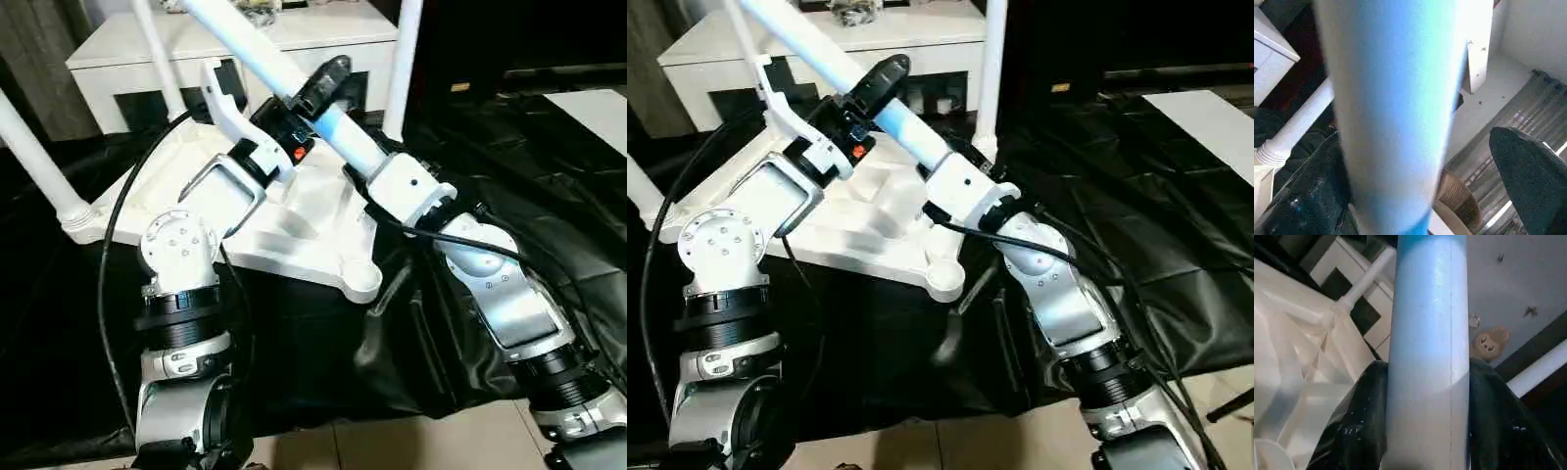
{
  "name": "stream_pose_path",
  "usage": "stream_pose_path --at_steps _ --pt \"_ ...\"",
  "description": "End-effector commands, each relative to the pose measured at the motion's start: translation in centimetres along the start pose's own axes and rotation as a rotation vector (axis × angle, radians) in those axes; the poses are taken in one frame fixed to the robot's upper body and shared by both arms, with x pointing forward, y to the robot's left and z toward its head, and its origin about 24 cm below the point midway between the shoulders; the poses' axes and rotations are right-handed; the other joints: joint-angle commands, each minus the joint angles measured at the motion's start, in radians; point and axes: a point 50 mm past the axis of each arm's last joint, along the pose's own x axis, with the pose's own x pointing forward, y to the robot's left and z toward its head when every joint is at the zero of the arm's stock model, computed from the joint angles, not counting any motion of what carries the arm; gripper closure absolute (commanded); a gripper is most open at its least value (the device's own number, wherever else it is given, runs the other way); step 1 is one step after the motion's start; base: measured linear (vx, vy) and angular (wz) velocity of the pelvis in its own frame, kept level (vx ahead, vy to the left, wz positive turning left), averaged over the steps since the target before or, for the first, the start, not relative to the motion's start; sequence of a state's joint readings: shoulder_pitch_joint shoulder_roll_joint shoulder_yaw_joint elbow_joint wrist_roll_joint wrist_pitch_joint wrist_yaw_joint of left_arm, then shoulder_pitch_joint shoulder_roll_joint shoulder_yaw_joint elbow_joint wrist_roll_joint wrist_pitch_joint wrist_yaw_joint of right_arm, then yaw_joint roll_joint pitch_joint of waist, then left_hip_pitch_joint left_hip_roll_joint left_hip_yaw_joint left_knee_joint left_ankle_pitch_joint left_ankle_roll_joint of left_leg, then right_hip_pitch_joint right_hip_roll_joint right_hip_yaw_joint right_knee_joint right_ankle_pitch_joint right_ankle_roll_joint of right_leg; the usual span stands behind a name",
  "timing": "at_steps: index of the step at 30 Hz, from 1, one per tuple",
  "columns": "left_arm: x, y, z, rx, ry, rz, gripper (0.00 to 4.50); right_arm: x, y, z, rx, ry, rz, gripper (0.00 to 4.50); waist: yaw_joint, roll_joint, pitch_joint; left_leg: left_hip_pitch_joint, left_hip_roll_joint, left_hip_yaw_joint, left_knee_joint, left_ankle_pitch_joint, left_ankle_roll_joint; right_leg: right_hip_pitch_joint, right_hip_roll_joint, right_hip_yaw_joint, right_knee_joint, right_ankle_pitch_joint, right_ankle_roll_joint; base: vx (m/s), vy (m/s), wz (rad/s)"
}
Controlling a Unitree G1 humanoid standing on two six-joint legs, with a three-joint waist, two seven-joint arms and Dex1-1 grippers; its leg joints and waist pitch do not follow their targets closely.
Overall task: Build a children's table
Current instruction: Pick table leg
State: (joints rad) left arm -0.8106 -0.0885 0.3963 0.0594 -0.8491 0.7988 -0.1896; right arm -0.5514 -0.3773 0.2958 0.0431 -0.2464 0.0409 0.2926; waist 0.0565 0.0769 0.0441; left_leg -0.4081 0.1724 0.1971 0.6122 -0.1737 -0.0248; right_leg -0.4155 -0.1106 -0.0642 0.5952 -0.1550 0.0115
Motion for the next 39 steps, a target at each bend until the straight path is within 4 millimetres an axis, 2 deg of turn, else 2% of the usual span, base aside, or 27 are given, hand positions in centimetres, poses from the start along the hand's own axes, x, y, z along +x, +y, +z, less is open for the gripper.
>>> stream_pose_path --at_steps 1,4,6,9,10,13,15,19,23,25,28,30,33,35,39 --pt "0.1 0.2 0.4 0.012 -0.012 0.040 0.00 0.1 0.1 0.0 -0.020 0.010 -0.003 2.64 -0.002 -0.023 -0.072 0.024 0.033 -0.022 -0.067 -0.223 0.063 0.051 -0.021 0.024 -0.068 -0.249 -0.170 0.000 0.000 0.00" --pt "0.1 0.8 0.4 0.012 -0.010 0.097 0.00 0.3 0.2 0.0 -0.035 0.019 -0.008 2.64 -0.002 -0.023 -0.074 0.023 0.032 -0.022 -0.065 -0.198 0.070 0.053 -0.020 0.024 -0.063 -0.211 -0.181 0.000 0.000 0.00" --pt "0.1 0.9 0.4 0.014 -0.011 0.112 0.35 0.3 0.3 0.0 -0.036 0.019 -0.007 2.64 -0.002 -0.024 -0.074 0.023 0.033 -0.022 -0.064 -0.186 0.083 0.053 -0.020 0.024 -0.063 -0.197 -0.187 0.000 0.000 0.00" --pt "0.1 0.9 0.3 0.009 -0.008 0.115 0.38 0.4 0.6 0.1 -0.037 0.018 -0.003 2.64 0.000 -0.024 -0.075 0.023 0.033 -0.021 -0.062 -0.175 0.090 0.053 -0.021 0.024 -0.062 -0.191 -0.196 0.000 0.000 0.00" --pt "0.1 0.9 0.3 0.009 -0.008 0.115 0.66 0.5 0.6 0.2 -0.036 0.017 -0.003 2.64 0.000 -0.024 -0.075 0.022 0.033 -0.021 -0.062 -0.172 0.090 0.053 -0.021 0.024 -0.061 -0.190 -0.198 0.000 0.000 0.00" --pt "0.1 0.9 0.2 0.007 -0.003 0.115 0.80 0.6 0.8 0.3 -0.036 0.014 -0.001 2.64 -0.001 -0.025 -0.073 0.024 0.034 -0.021 -0.063 -0.192 0.087 0.051 -0.021 0.024 -0.063 -0.214 -0.198 0.000 0.000 0.00" --pt "0.1 0.9 0.3 0.006 -0.004 0.116 1.10 0.6 0.8 0.3 -0.037 0.014 -0.001 2.64 0.000 -0.024 -0.072 0.025 0.035 -0.022 -0.066 -0.204 0.080 0.051 -0.021 0.024 -0.064 -0.230 -0.190 0.000 0.000 0.00" --pt "0.1 1.0 0.4 0.005 -0.016 0.128 1.28 0.6 0.8 0.3 -0.038 0.017 -0.006 2.64 -0.001 -0.024 -0.073 0.025 0.035 -0.022 -0.066 -0.201 0.073 0.051 -0.020 0.024 -0.063 -0.213 -0.188 0.000 0.000 0.00" --pt "0.0 1.0 0.4 0.003 -0.018 0.126 1.69 0.7 0.8 0.3 -0.043 0.022 -0.012 2.64 0.000 -0.022 -0.074 0.025 0.034 -0.022 -0.064 -0.189 0.075 0.052 -0.021 0.025 -0.060 -0.191 -0.194 0.000 0.000 0.00" --pt "0.0 1.1 0.4 0.004 -0.021 0.128 1.69 0.6 0.8 0.3 -0.051 0.027 -0.013 2.64 -0.001 -0.023 -0.074 0.024 0.033 -0.022 -0.063 -0.185 0.078 0.053 -0.021 0.024 -0.060 -0.187 -0.196 0.000 0.000 0.00" --pt "0.0 1.1 0.4 0.006 -0.024 0.130 2.01 0.7 0.7 0.3 -0.056 0.030 -0.020 2.64 -0.001 -0.023 -0.073 0.026 0.033 -0.021 -0.064 -0.193 0.077 0.052 -0.021 0.024 -0.062 -0.197 -0.196 0.000 0.000 0.00" --pt "0.0 1.2 0.5 0.009 -0.028 0.131 2.09 0.7 0.9 0.4 -0.036 0.014 -0.005 1.94 -0.001 -0.021 -0.073 0.026 0.033 -0.022 -0.064 -0.197 0.075 0.052 -0.021 0.024 -0.061 -0.202 -0.193 0.000 0.000 0.00" --pt "-0.1 1.3 0.7 0.014 -0.034 0.134 2.46 0.7 0.9 0.7 0.063 -0.019 0.006 1.86 -0.002 -0.021 -0.074 0.027 0.034 -0.022 -0.064 -0.206 0.081 0.052 -0.021 0.025 -0.061 -0.197 -0.195 0.000 0.000 0.00" --pt "-0.1 1.4 0.9 0.021 -0.039 0.140 2.53 0.6 0.8 0.8 0.064 -0.033 0.012 1.61 -0.002 -0.024 -0.074 0.025 0.036 -0.023 -0.064 -0.193 0.083 0.053 -0.020 0.024 -0.059 -0.183 -0.196 0.000 0.000 0.00" --pt "-0.2 1.6 1.2 0.028 -0.049 0.151 2.68 0.4 0.4 1.0 0.087 -0.054 0.006 1.31 0.000 -0.022 -0.075 0.027 0.034 -0.022 -0.063 -0.188 0.083 0.053 -0.021 0.024 -0.059 -0.182 -0.202 0.000 0.000 0.00"
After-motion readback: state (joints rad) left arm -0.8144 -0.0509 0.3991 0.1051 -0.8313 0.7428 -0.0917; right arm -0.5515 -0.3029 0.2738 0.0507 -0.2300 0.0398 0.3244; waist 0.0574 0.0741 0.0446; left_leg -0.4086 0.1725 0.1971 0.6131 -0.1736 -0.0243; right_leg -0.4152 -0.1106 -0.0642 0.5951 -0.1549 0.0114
